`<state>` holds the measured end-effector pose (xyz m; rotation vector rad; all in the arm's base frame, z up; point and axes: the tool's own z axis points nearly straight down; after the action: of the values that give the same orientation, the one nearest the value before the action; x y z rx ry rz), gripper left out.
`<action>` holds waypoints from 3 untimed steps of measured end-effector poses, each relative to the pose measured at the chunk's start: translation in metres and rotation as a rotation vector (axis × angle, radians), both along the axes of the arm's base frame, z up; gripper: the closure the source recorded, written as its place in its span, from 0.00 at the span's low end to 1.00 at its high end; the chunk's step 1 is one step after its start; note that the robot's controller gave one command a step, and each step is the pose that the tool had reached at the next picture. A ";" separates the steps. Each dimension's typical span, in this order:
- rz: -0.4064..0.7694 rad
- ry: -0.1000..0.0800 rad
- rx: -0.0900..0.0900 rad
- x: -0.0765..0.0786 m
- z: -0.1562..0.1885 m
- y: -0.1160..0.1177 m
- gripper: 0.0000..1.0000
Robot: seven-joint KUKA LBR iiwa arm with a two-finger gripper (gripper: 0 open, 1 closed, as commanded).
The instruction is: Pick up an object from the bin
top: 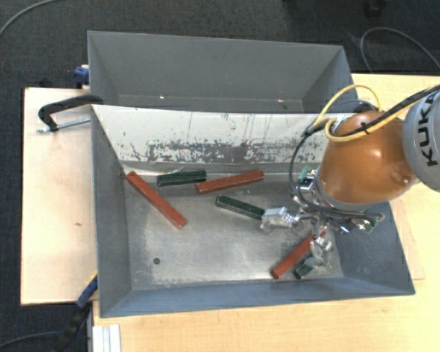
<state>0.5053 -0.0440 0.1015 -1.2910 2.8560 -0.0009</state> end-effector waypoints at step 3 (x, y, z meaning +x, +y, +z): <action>0.688 0.004 -0.003 0.008 -0.031 -0.013 0.00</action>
Offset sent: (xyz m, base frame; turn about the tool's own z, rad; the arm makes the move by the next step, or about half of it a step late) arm 0.0154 -0.0020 -0.0015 -0.3569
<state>0.5129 -0.0572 0.0709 -2.1827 2.2566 0.0013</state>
